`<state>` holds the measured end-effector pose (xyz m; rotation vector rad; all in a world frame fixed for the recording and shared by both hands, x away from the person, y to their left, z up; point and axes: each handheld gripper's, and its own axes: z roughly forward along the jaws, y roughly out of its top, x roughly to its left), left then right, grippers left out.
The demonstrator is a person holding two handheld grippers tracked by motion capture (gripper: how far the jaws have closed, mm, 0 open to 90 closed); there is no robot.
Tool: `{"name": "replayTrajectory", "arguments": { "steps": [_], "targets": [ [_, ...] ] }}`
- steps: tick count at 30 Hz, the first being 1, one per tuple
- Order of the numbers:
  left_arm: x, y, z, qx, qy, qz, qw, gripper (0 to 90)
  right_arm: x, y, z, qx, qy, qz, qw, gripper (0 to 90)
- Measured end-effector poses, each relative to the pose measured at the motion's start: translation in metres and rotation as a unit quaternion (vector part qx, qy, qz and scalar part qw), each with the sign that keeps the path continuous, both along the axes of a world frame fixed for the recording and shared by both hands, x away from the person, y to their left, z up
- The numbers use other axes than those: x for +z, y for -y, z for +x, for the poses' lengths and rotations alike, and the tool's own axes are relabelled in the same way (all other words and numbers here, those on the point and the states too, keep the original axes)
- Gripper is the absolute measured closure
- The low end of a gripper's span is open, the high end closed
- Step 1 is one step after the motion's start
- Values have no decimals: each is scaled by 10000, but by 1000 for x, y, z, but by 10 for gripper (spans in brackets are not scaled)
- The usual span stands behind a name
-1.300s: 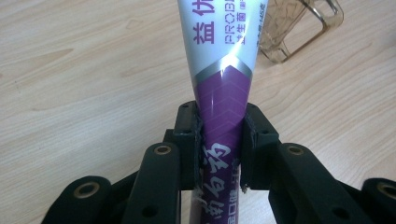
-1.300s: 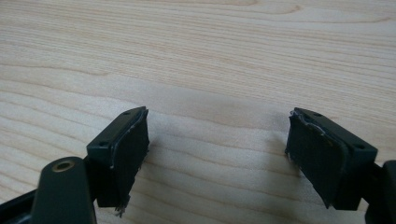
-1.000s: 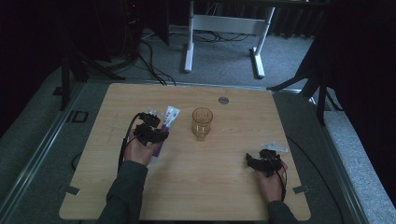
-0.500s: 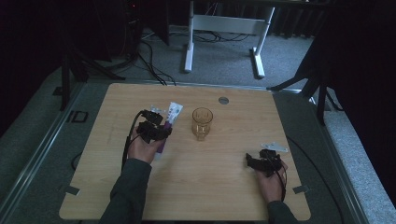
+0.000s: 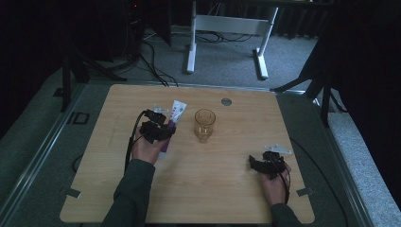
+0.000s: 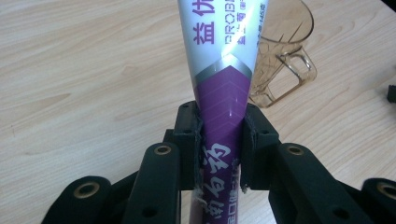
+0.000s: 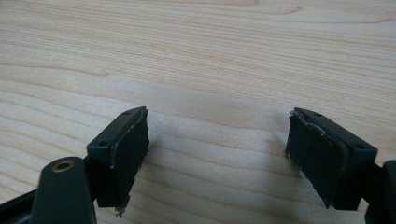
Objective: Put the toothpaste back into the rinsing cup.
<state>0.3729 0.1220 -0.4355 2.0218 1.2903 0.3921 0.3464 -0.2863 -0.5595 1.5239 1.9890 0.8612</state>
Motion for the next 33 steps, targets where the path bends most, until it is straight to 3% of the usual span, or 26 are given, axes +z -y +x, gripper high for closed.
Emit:
{"name": "replayTrajectory", "arguments": {
  "steps": [20,33],
  "targets": [
    [13,2,4,84,346,-121,9993,716,0,0,0,1,1,8,10000,209],
    [17,5,6,71,482,-319,9983,716,0,0,0,7,0,2,10000,209]
  ]
}}
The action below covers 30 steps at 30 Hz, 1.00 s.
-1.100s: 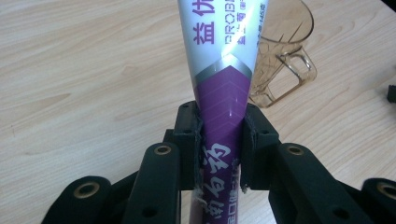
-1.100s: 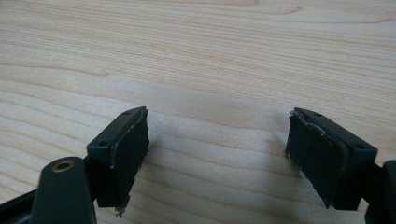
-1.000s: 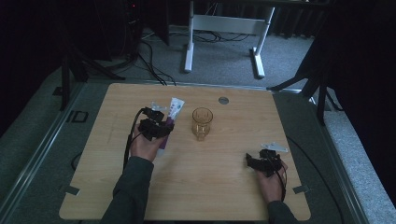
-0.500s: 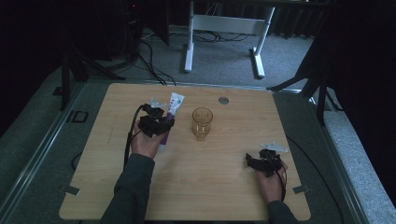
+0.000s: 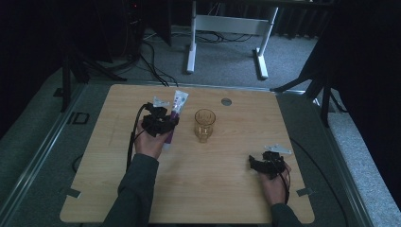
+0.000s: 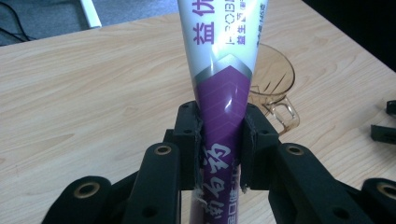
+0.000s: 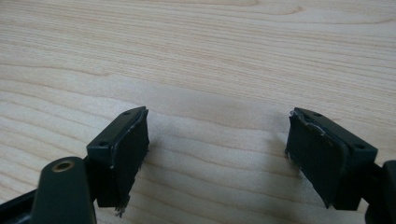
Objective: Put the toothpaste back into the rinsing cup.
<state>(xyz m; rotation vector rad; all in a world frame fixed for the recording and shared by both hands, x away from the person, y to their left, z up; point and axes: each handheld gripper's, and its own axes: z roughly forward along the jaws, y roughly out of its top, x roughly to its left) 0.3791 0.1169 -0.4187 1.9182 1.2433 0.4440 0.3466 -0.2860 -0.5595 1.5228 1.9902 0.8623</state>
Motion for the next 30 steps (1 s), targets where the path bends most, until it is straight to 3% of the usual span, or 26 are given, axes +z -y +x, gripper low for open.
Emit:
{"name": "replayTrajectory", "arguments": {
  "steps": [9,11,20,30],
  "targets": [
    [4,5,4,-56,56,5,10000,717,0,0,0,10,10,-7,10000,209],
    [5,5,7,-59,66,-95,9999,716,0,0,0,9,8,-6,10000,209],
    [7,8,10,-68,186,-101,9998,716,0,0,0,10,9,-7,10000,209],
    [11,11,14,-102,340,-268,9990,716,0,0,0,10,9,-7,10000,209]
  ]
}}
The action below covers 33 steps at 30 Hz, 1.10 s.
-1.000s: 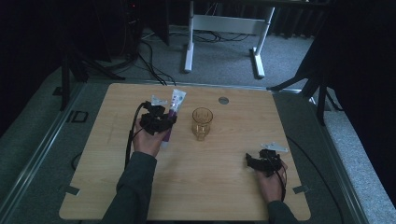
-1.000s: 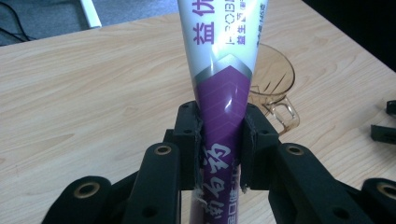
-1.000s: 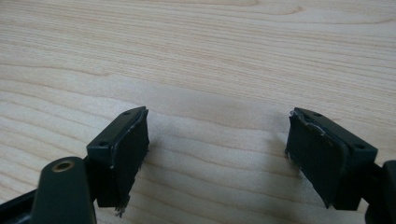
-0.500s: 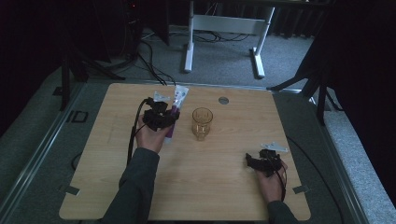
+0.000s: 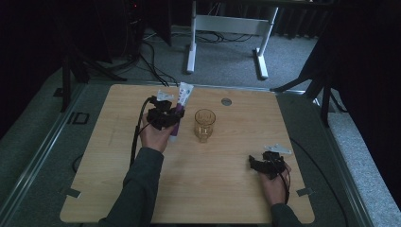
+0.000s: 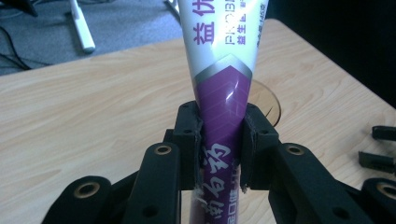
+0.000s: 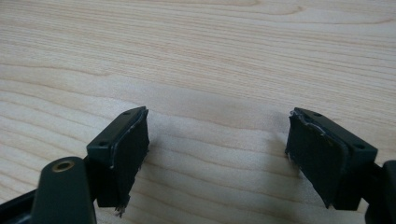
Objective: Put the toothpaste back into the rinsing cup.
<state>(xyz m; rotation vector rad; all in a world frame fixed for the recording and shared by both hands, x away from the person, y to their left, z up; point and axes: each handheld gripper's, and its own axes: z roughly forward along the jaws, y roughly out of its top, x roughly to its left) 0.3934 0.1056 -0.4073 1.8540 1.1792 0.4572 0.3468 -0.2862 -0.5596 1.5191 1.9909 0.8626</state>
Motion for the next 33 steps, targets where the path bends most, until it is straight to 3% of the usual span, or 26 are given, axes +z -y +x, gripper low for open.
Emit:
{"name": "replayTrajectory", "arguments": {
  "steps": [6,11,19,33],
  "targets": [
    [0,2,2,-36,32,-98,9999,716,0,0,0,0,-1,1,10000,209],
    [-3,5,4,-92,34,-55,9999,716,0,0,0,8,-5,2,10000,209],
    [-3,7,6,-130,74,-213,9997,716,0,0,0,10,-7,0,10000,209],
    [-4,7,11,-14,133,-415,9990,716,0,0,1,32,2,-10,10000,209]
  ]
}}
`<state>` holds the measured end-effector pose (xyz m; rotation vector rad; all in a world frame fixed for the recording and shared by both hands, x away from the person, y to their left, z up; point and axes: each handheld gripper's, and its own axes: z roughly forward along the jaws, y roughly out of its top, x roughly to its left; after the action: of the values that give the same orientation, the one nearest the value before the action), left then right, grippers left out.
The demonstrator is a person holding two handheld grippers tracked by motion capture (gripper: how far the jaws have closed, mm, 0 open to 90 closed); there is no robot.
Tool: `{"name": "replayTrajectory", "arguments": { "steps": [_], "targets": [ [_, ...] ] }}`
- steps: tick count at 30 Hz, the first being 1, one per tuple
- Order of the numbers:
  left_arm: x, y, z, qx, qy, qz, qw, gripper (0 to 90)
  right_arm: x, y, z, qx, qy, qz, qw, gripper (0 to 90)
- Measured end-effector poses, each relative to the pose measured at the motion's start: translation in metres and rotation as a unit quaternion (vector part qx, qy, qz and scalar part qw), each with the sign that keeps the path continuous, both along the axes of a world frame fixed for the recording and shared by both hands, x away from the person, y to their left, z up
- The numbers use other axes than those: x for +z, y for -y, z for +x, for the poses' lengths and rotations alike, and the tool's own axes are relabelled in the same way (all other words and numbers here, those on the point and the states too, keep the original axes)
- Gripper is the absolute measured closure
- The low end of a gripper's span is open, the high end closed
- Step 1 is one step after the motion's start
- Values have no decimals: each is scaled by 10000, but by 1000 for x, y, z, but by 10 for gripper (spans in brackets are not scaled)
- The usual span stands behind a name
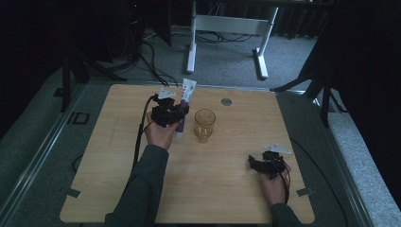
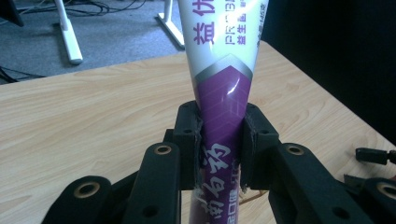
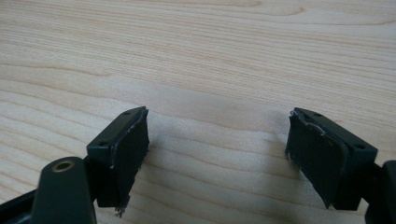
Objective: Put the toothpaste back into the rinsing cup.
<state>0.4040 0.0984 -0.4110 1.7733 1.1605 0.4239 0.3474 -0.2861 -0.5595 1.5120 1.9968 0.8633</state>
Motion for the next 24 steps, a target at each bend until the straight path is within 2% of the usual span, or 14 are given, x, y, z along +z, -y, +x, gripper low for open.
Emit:
{"name": "replayTrajectory", "arguments": {
  "steps": [7,24],
  "targets": [
    [1,3,2,46,135,-49,9999,716,0,0,0,11,2,-8,10000,209],
    [1,10,8,90,275,-147,9995,716,0,0,0,2,-4,3,10000,209]
  ]
}}
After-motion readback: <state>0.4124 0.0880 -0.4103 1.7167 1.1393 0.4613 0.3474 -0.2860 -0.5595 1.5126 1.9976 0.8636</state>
